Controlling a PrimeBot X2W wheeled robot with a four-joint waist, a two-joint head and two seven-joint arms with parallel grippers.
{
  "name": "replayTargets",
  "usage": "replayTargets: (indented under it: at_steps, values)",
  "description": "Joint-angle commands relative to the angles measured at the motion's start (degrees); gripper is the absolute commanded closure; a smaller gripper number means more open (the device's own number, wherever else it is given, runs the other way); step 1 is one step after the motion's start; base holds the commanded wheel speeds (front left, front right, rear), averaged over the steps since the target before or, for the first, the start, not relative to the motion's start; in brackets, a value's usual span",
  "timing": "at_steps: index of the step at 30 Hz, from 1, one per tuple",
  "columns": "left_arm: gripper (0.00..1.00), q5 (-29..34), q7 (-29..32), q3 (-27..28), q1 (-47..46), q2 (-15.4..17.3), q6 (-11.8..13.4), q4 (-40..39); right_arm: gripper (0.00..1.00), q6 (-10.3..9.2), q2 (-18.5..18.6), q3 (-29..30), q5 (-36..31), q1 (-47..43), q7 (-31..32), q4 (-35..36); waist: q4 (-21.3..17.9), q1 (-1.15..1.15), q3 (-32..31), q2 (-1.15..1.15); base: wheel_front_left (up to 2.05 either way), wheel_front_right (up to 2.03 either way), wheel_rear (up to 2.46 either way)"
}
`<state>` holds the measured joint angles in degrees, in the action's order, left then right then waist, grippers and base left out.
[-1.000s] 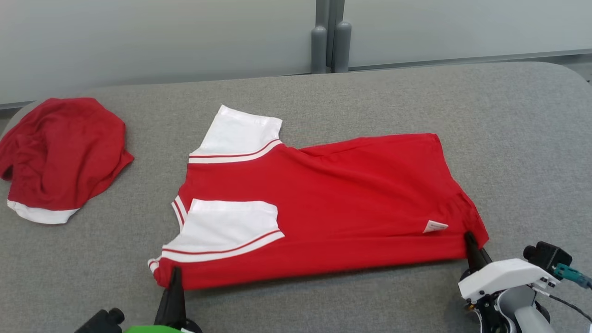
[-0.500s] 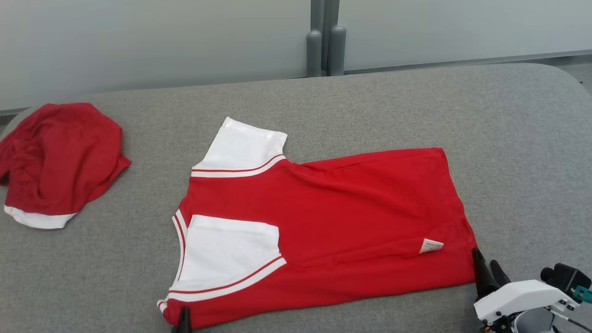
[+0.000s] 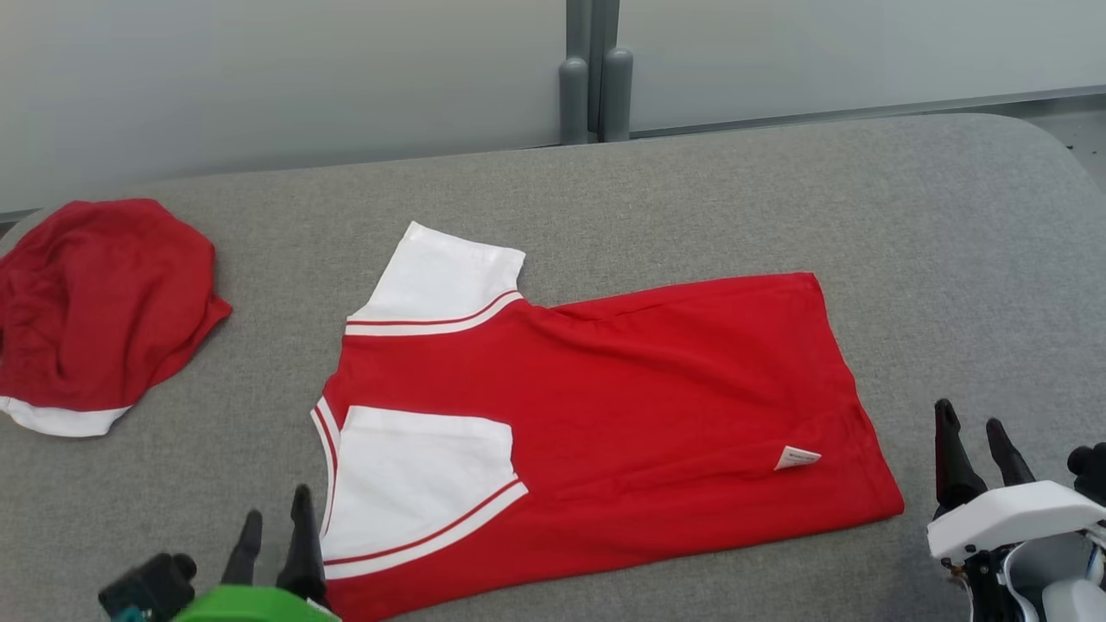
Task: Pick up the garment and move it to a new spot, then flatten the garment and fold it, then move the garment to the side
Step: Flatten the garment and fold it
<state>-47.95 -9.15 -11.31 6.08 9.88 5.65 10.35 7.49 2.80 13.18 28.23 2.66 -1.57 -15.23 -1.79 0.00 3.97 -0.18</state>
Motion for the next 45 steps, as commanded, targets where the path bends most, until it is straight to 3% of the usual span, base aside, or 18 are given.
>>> replayTargets:
  at_steps: [1,11,19,28,45]
  values:
    - [0.0,1.5,1.1,-0.4,-3.3,1.8,0.1,-1.0,0.0,0.0,0.2,-0.7,-1.9,1.0,0.6,2.2,-0.2,0.0,0.2,0.18,0.0,0.0,0.0]
    - [0.0,5.0,9.7,-3.9,-20.9,6.2,-1.8,1.7,0.0,0.0,0.2,-5.7,-8.7,4.7,3.8,8.5,-1.5,0.0,3.8,0.18,0.0,0.0,0.0]
    - [0.0,9.0,15.8,-8.1,-36.6,8.3,-4.2,10.5,0.0,0.0,0.2,-9.8,-11.4,10.1,5.6,10.5,-3.7,0.0,10.3,0.18,0.0,0.0,0.0]
    - [0.0,13.6,20.6,-12.5,-50.6,8.2,-5.8,23.1,0.0,0.0,0.2,-14.0,-11.0,14.8,5.7,11.8,-6.8,0.0,16.8,0.18,0.0,0.0,0.0]
    - [0.0,18.0,23.0,-16.5,-63.4,9.1,-6.4,39.5,0.0,0.0,0.2,-17.6,-8.9,16.6,4.3,12.8,-10.7,0.0,22.2,0.18,0.0,0.0,0.0]
